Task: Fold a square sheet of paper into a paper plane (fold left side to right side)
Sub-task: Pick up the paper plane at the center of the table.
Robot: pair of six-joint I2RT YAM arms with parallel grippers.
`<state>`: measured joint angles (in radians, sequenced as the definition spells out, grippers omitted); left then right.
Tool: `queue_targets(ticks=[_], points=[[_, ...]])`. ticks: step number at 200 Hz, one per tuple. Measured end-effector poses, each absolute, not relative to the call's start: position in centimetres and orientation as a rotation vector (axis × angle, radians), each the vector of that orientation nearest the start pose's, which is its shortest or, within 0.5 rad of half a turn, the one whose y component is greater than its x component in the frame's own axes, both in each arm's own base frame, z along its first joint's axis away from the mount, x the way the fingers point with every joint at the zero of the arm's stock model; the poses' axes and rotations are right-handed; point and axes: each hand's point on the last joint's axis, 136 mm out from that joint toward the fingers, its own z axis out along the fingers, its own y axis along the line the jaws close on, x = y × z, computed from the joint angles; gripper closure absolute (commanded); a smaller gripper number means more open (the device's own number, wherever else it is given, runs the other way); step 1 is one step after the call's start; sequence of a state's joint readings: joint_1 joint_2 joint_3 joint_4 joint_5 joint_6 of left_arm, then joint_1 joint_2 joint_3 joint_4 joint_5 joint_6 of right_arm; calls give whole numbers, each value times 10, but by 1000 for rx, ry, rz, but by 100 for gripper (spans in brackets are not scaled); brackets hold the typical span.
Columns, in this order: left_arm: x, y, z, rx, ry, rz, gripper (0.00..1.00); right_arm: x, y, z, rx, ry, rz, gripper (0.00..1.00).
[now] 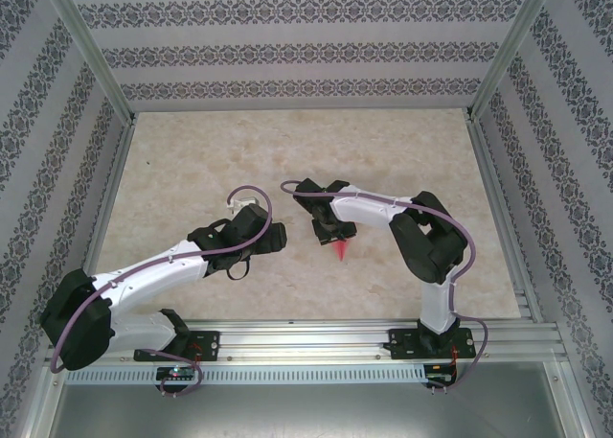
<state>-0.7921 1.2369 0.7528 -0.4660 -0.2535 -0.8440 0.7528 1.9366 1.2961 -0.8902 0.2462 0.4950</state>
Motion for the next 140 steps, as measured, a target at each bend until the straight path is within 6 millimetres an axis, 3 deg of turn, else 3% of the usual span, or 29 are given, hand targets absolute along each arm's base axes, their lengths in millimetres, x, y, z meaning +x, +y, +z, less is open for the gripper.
queue_targets(ticks=[57,140], points=[[254,-196,106,-165,2512,-367,3,288,209,33,-347,2906,-219,67],[253,-195,106,-163,2521,-356,3,289,203,26,-302,2928,-169,87]])
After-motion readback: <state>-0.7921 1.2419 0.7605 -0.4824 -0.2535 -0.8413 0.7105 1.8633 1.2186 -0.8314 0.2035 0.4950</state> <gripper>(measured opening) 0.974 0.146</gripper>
